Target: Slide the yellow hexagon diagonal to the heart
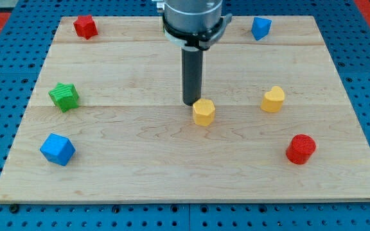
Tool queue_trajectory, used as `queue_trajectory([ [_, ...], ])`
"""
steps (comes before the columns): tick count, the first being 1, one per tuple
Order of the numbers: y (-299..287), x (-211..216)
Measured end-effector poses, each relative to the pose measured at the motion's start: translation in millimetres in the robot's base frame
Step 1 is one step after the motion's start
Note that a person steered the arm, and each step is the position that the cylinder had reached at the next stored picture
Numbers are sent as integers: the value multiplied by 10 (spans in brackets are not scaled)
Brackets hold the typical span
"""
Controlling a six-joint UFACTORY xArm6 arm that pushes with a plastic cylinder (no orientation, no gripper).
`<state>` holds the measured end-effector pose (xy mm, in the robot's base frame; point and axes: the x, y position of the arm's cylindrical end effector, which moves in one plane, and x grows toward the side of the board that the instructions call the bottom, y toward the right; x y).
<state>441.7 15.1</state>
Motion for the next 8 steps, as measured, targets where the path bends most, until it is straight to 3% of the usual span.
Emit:
queue_trajectory([
  [1, 476, -42],
  [2, 400, 363],
  [3, -545, 508],
  [4, -375, 190],
  [5, -1007, 370],
  [7, -973, 772],
  [8, -1518, 795],
])
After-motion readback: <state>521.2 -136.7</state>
